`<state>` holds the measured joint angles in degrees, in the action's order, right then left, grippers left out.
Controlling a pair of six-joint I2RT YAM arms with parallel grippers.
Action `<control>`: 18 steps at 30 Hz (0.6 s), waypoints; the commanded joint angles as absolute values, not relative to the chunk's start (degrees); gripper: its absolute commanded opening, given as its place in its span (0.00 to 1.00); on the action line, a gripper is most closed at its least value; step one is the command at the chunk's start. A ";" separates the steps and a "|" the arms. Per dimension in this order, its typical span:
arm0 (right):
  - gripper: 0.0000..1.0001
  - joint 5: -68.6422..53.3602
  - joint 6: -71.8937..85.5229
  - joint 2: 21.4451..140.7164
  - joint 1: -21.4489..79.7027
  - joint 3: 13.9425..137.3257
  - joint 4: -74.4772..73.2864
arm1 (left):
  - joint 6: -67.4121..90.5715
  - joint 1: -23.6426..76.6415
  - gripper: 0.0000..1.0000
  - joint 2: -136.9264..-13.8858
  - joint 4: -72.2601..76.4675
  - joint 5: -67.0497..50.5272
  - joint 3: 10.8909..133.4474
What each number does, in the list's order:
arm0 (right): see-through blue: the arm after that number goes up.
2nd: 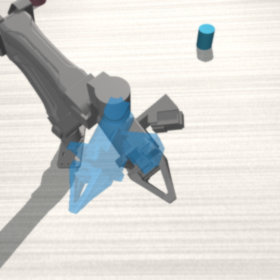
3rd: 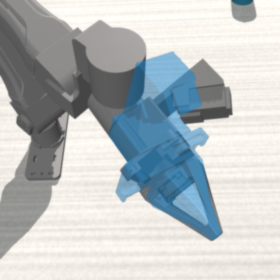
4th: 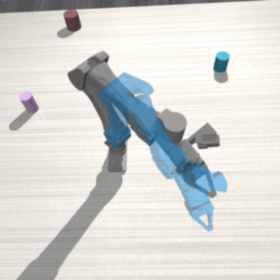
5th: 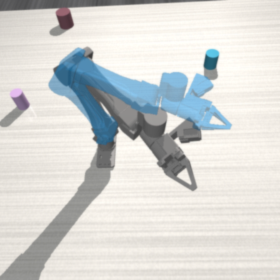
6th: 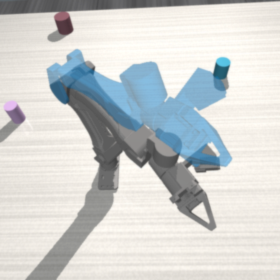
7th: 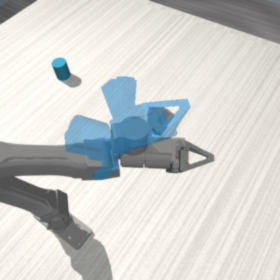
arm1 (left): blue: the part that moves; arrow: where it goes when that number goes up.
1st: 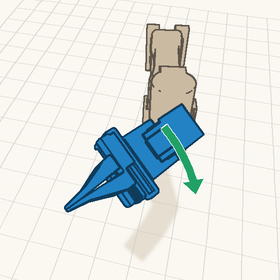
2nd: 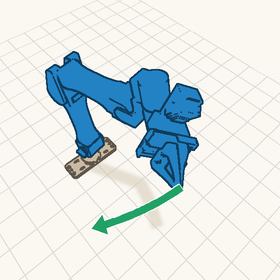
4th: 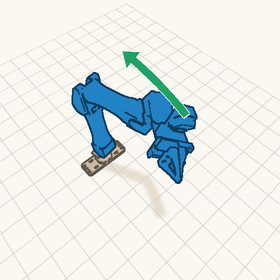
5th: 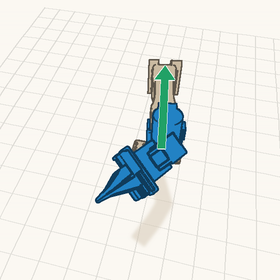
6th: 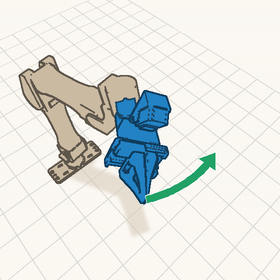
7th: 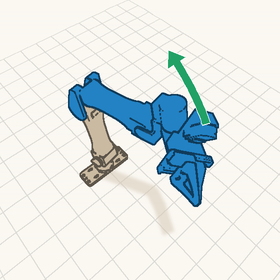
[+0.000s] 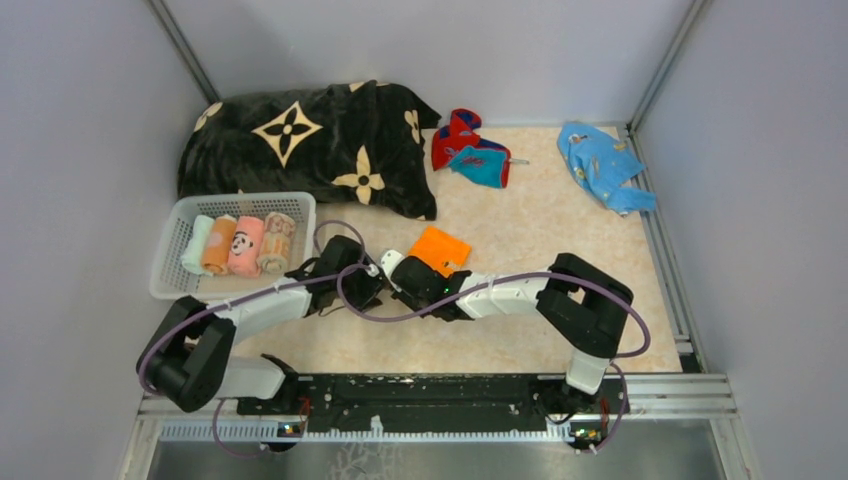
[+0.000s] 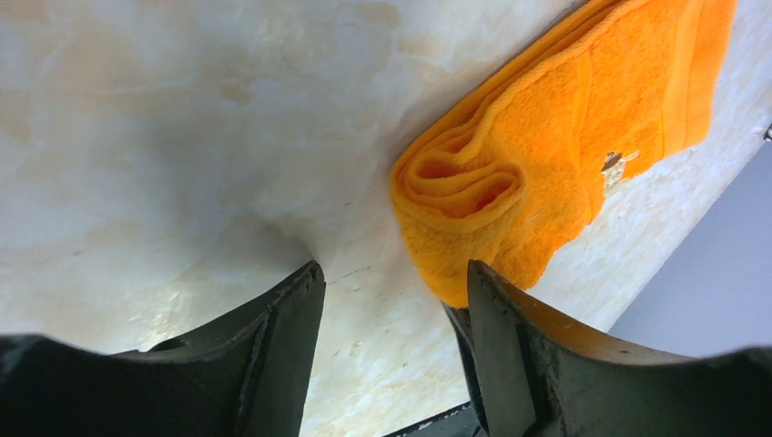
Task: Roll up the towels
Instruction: Roll the towel at the center of the board.
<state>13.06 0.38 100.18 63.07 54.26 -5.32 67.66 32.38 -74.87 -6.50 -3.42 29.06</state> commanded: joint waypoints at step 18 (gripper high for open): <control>0.15 -0.49 3.93 99.68 60.79 48.68 -5.83 | 64.54 31.38 0.31 -90.58 -16.11 3.39 31.74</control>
<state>7.42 1.30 98.48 60.86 51.70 -2.04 67.90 31.73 -85.43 -2.76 -5.34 34.17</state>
